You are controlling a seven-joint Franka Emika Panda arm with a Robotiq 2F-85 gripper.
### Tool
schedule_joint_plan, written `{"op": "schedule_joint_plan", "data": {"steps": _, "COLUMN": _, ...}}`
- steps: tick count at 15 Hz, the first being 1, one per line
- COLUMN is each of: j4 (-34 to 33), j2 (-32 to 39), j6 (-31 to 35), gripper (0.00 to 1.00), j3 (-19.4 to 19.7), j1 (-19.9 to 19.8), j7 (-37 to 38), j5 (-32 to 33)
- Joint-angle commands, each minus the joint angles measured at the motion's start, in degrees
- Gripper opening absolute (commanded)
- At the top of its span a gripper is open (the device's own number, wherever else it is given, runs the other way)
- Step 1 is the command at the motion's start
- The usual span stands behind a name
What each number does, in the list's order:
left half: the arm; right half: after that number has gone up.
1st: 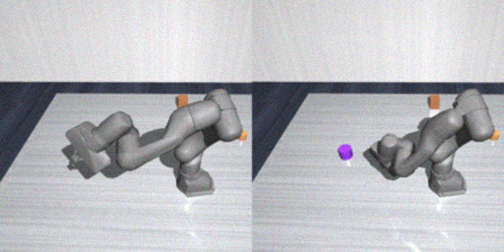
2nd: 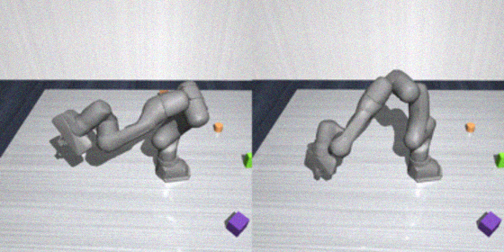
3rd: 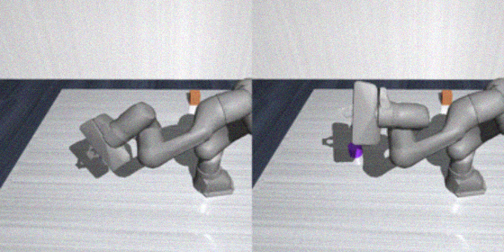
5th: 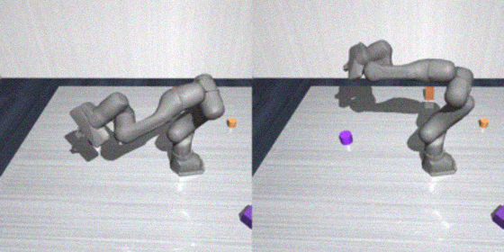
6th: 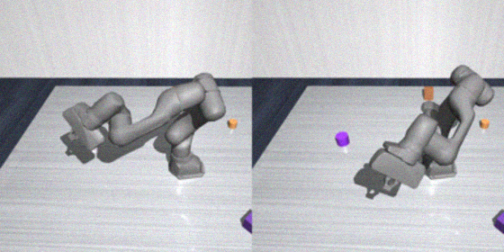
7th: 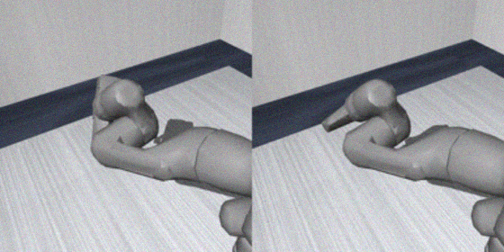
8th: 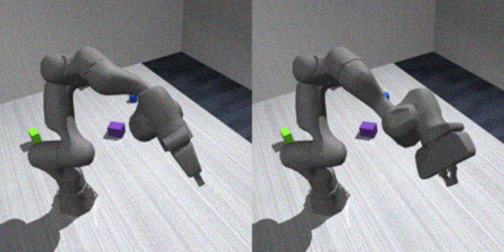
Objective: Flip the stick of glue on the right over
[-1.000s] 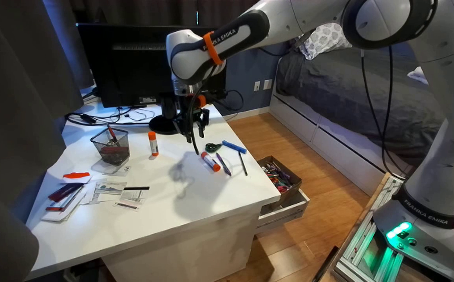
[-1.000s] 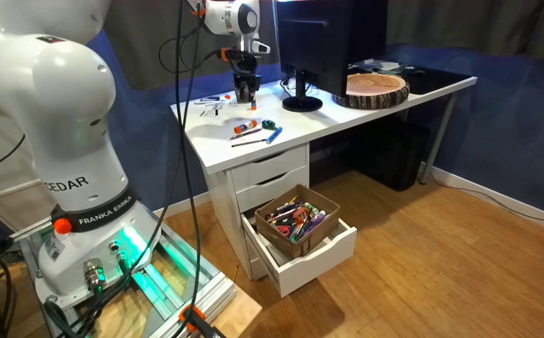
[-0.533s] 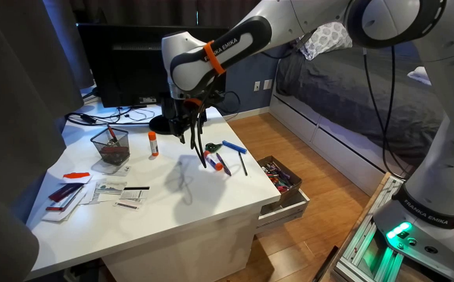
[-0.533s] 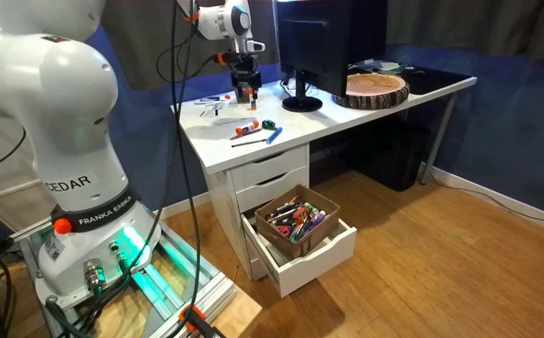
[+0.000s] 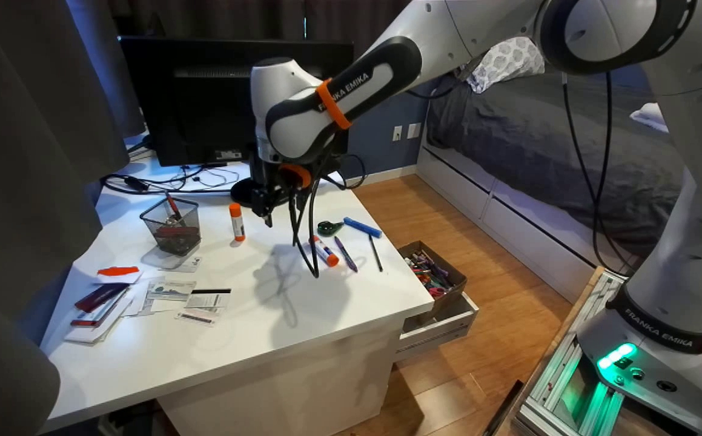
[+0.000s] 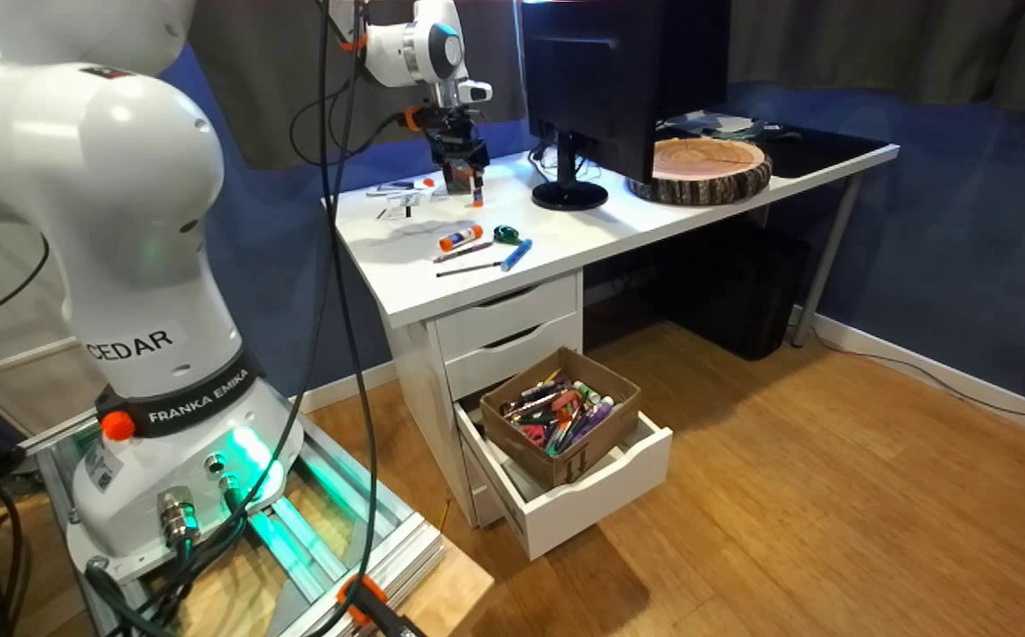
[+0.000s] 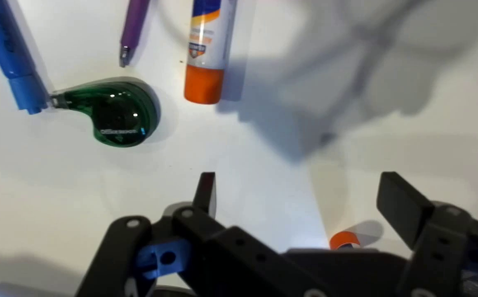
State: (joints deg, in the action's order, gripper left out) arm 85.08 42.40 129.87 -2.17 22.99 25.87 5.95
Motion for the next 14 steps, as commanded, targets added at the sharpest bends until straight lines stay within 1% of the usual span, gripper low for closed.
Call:
{"op": "schedule_joint_plan", "data": {"steps": 1, "j4": 11.08, "j2": -4.56, "j6": 11.6, "gripper": 1.0, "j3": 2.63, "j1": 5.26, "j7": 8.01, "j5": 4.02}}
{"op": "schedule_joint_plan", "data": {"steps": 2, "j4": 15.13, "j2": -6.42, "j6": 15.76, "gripper": 1.0, "j3": 4.39, "j1": 7.6, "j7": 12.47, "j5": 5.64}}
{"op": "schedule_joint_plan", "data": {"steps": 3, "j4": 17.62, "j2": -7.4, "j6": 18.88, "gripper": 1.0, "j3": 6.06, "j1": 9.73, "j7": 16.37, "j5": 7.3}}
{"op": "schedule_joint_plan", "data": {"steps": 4, "j4": 20.47, "j2": -8.76, "j6": 21.74, "gripper": 1.0, "j3": 9.1, "j1": 12.88, "j7": 21.09, "j5": 9.08}}
{"op": "schedule_joint_plan", "data": {"steps": 6, "j4": 26.37, "j2": -11.76, "j6": 24.7, "gripper": 1.0, "j3": 16.81, "j1": 20.41, "j7": 29.55, "j5": 11.13}}
{"op": "schedule_joint_plan", "data": {"steps": 8, "j4": 30.3, "j2": -13.87, "j6": 24.35, "gripper": 1.0, "j3": 24.65, "j1": 27.93, "j7": 37.68, "j5": 14.5}}
{"op": "schedule_joint_plan", "data": {"steps": 9, "j4": 31.76, "j2": -14.85, "j6": 22.97, "gripper": 1.0, "j3": 28.04, "j1": 31.31, "j7": 41.76, "j5": 16.85}}
{"op": "schedule_joint_plan", "data": {"steps": 11, "j4": 33.89, "j2": -16.45, "j6": 19.57, "gripper": 1.0, "j3": 32.82, "j1": 35.79, "j7": 48.81, "j5": 20.95}}
{"op": "schedule_joint_plan", "data": {"steps": 12, "j4": 29.05, "j2": -13.45, "j6": 20.7, "gripper": 1.0, "j3": 25.25, "j1": 28.32, "j7": 43.98, "j5": 19.95}}
{"op": "schedule_joint_plan", "data": {"steps": 13, "j4": 30.39, "j2": -14.53, "j6": 19.63, "gripper": 1.0, "j3": 26.94, "j1": 29.97, "j7": 46.77, "j5": 21.53}}
{"op": "schedule_joint_plan", "data": {"steps": 14, "j4": 31.27, "j2": -15.3, "j6": 19.23, "gripper": 1.0, "j3": 27.72, "j1": 30.75, "j7": 48.01, "j5": 22.12}}
